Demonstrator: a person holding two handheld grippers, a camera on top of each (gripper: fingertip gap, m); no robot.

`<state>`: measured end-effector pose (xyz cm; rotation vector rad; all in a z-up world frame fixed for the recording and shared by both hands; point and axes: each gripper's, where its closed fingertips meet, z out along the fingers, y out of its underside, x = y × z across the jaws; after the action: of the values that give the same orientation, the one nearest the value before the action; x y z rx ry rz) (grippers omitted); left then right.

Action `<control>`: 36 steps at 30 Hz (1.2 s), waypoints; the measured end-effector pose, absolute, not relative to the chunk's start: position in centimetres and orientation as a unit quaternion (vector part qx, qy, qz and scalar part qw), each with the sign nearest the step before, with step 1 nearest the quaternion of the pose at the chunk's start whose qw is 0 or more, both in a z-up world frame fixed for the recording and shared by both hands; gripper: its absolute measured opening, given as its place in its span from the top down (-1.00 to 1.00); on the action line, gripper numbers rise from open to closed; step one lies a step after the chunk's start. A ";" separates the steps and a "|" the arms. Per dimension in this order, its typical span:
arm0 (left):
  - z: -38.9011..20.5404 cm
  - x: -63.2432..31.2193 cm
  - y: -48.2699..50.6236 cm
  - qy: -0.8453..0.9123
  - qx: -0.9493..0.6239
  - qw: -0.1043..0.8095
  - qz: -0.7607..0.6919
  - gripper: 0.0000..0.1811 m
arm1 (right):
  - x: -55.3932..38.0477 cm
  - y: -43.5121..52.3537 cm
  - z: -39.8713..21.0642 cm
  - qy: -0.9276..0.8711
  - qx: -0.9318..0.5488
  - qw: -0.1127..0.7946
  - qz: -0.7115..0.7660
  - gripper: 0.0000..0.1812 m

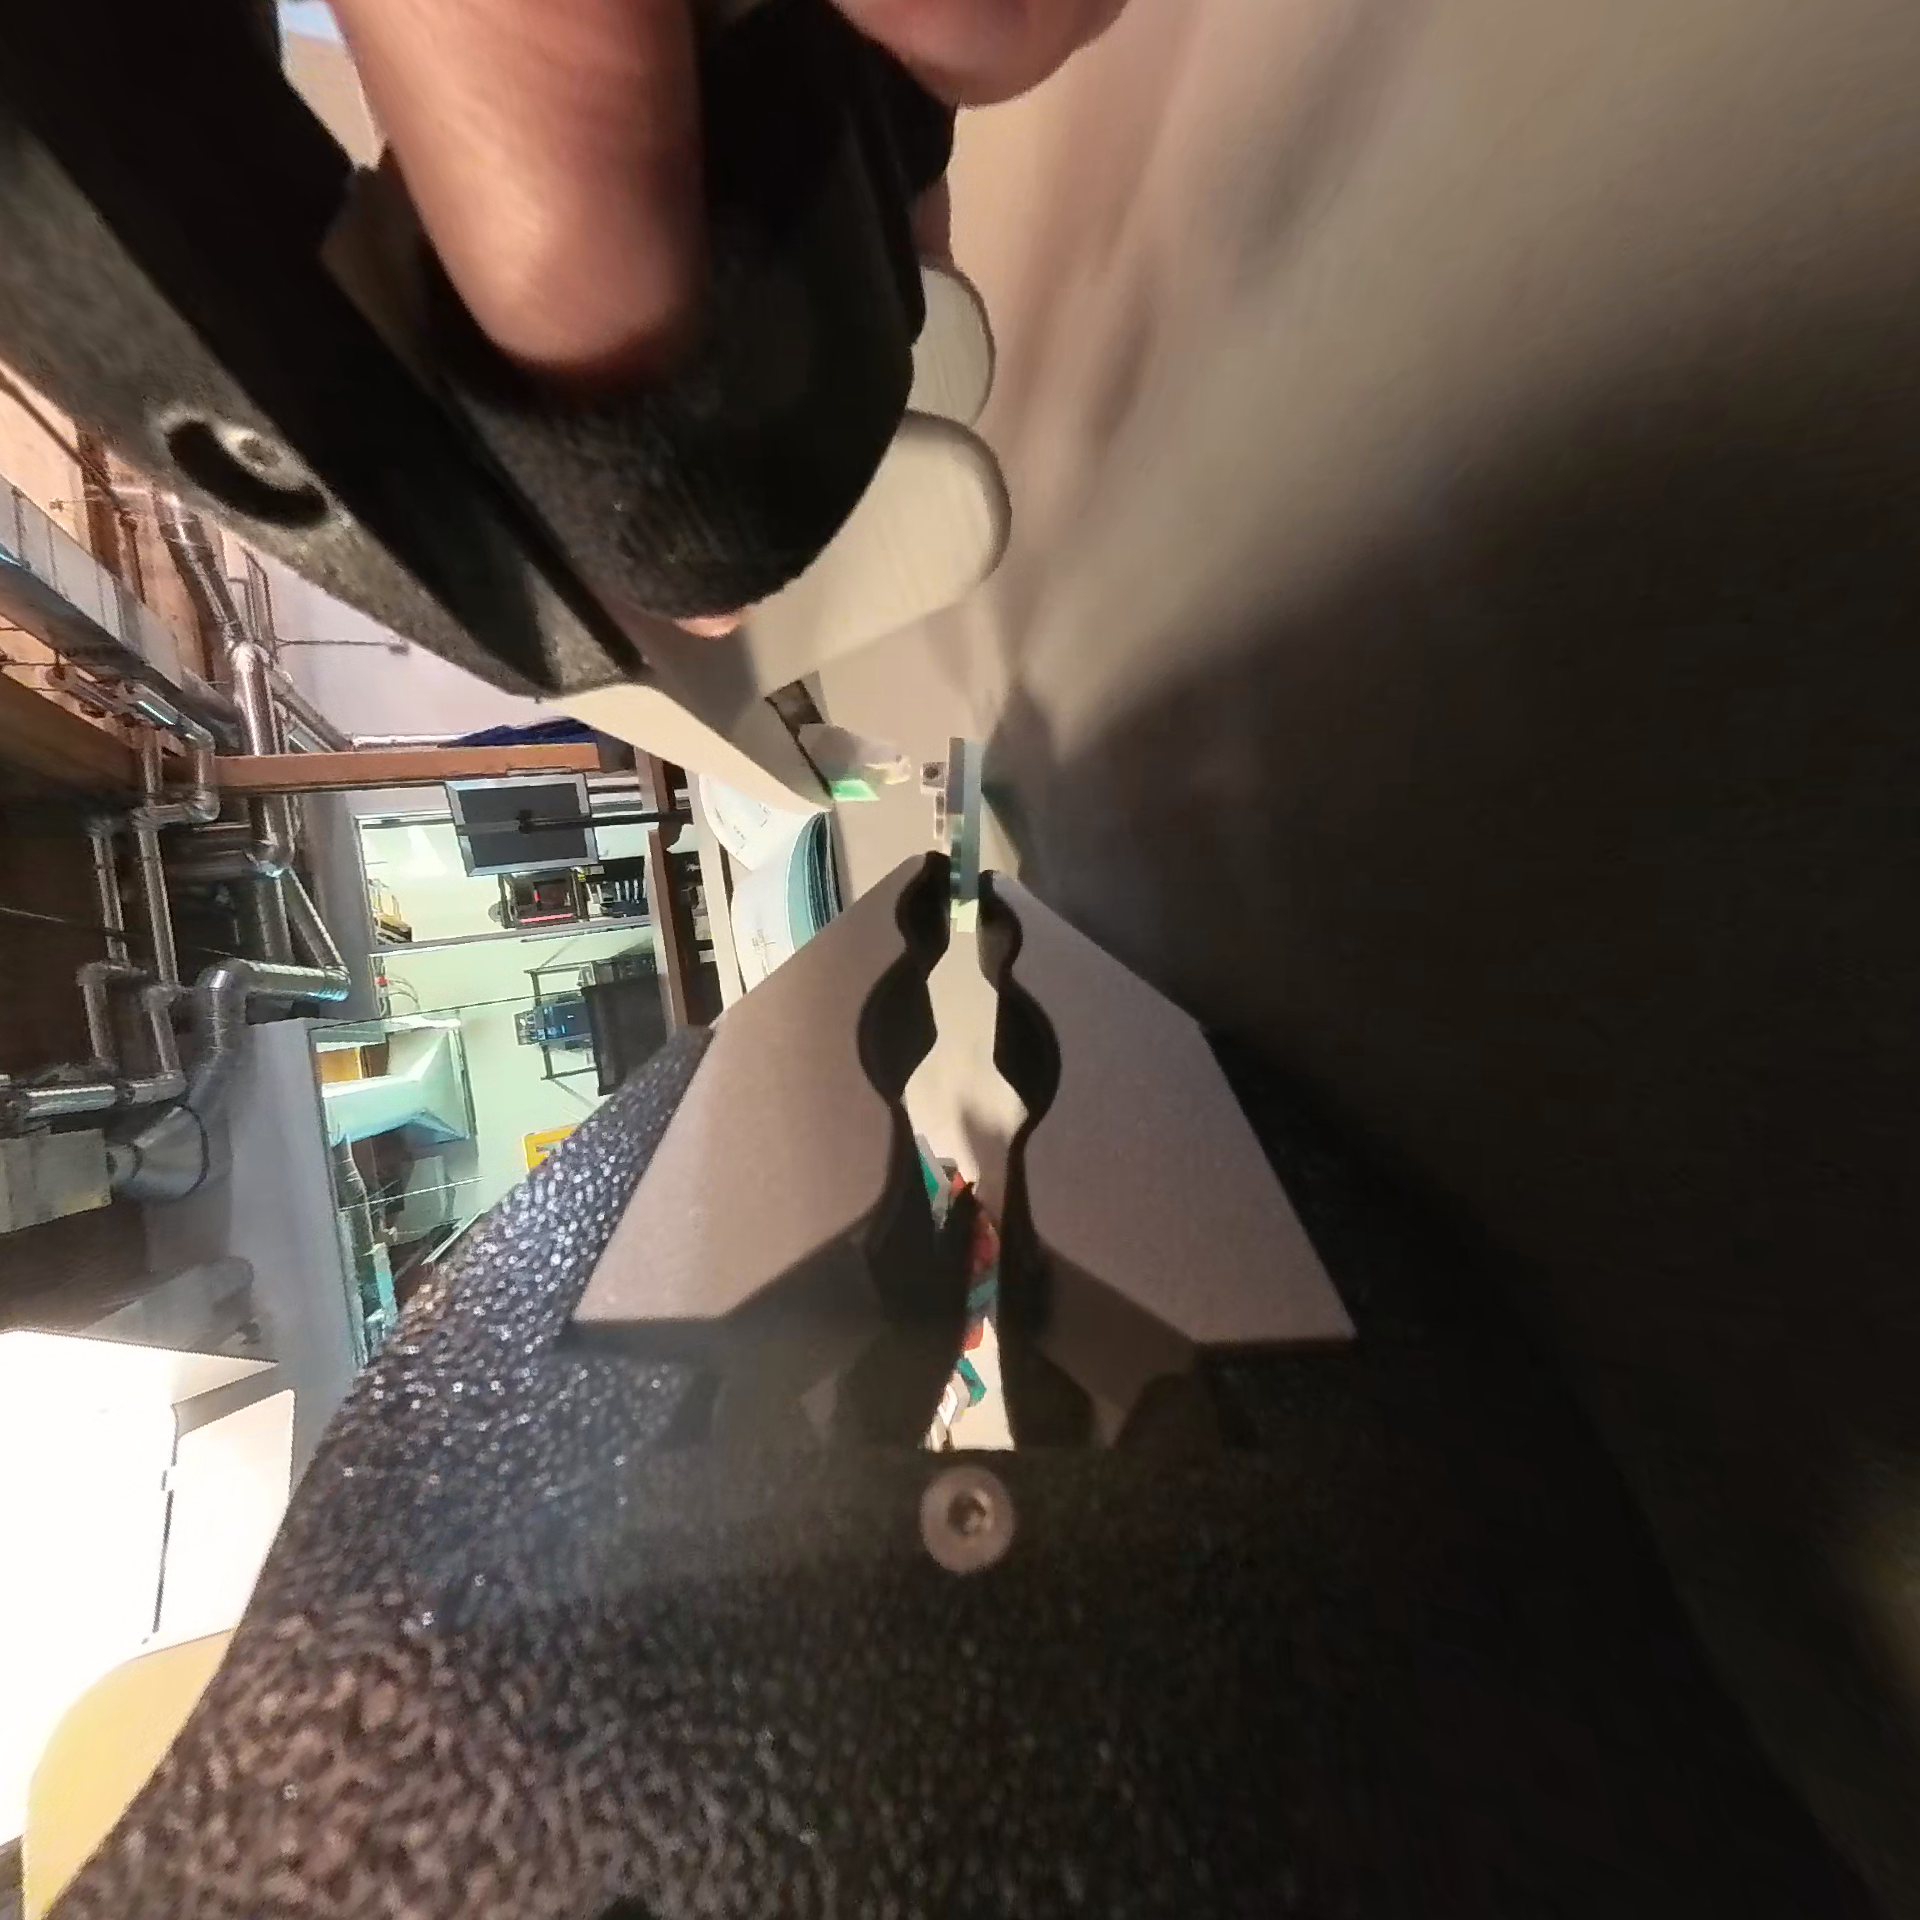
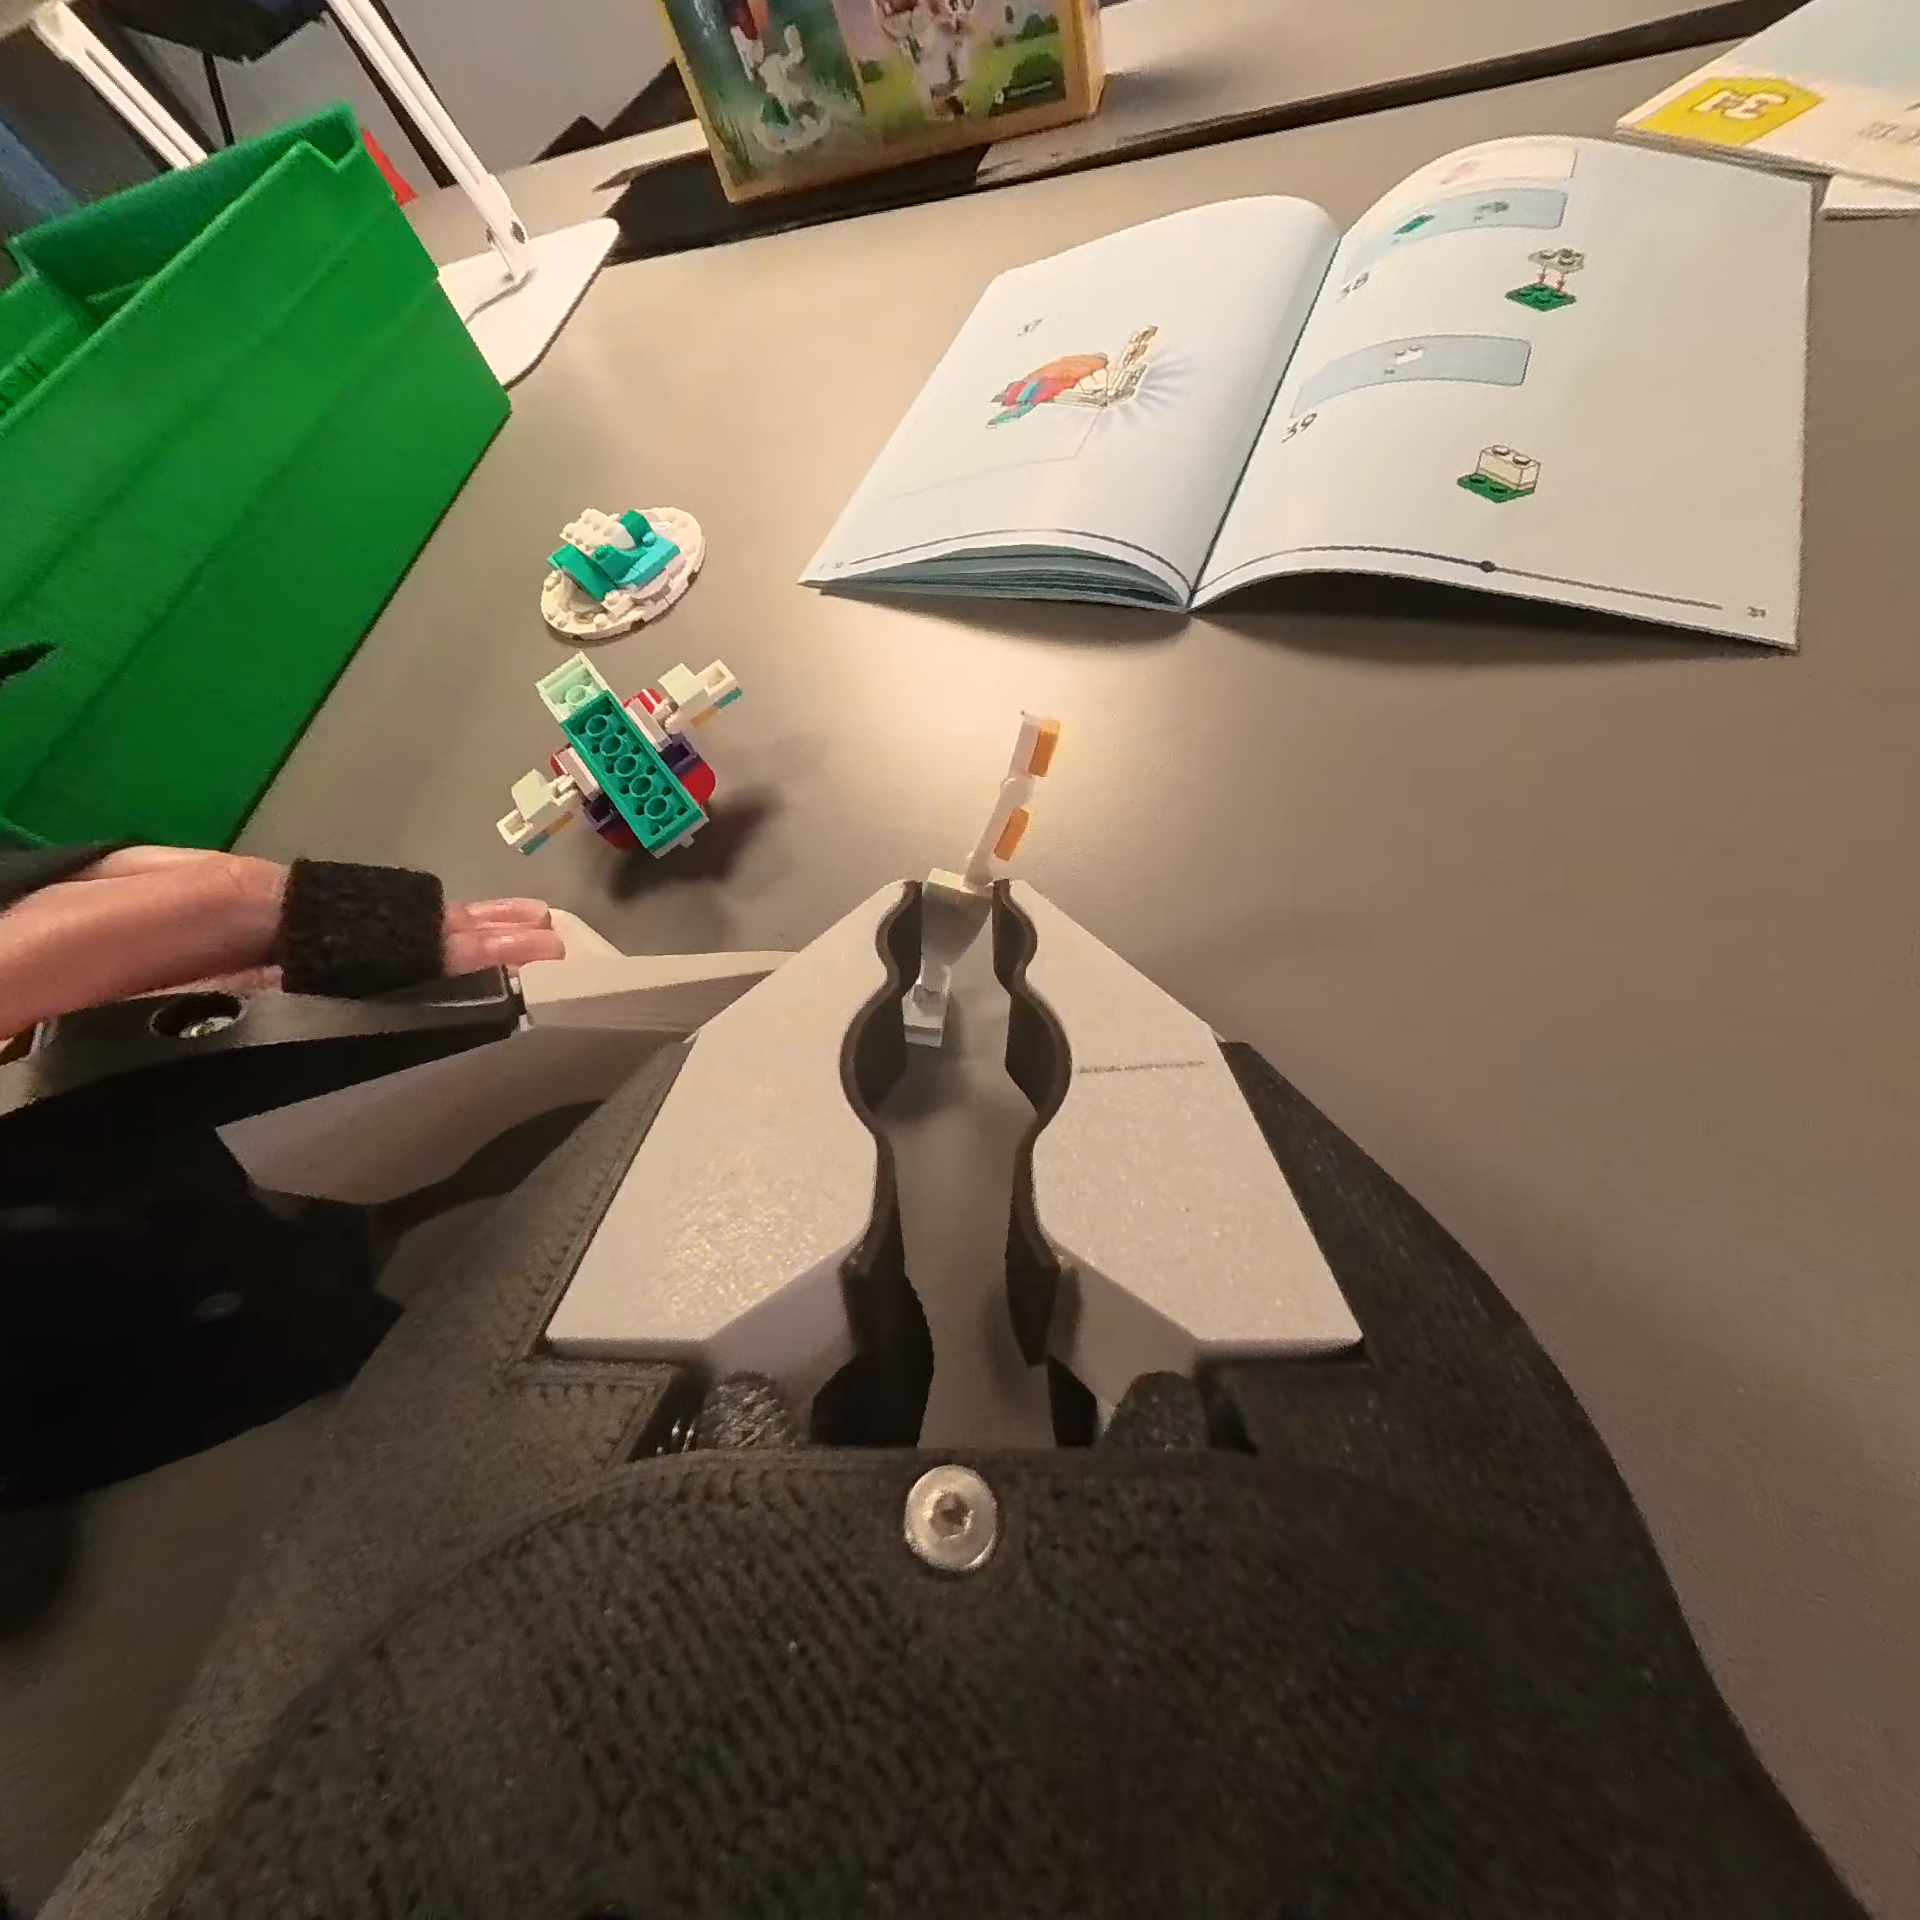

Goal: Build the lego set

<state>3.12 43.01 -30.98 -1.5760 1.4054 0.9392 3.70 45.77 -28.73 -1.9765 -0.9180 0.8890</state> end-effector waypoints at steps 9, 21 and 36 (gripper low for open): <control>-31.0 3.0 43.1 0.555 -0.627 0.399 0.374 0.97 | 3.3 45.7 -29.3 -0.376 -0.779 0.377 0.330 0.87; -31.1 2.9 43.1 0.546 -0.643 0.390 0.368 0.96 | 4.0 45.4 -29.0 -0.367 -0.781 0.397 0.313 0.86; -31.1 2.9 43.1 0.547 -0.625 0.409 0.378 0.97 | 4.3 44.8 -29.0 -0.345 -0.789 0.394 0.321 0.87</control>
<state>2.89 43.11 -31.14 -1.5758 1.3780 0.9513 4.34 44.81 -29.02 -2.0019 -0.8762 0.8157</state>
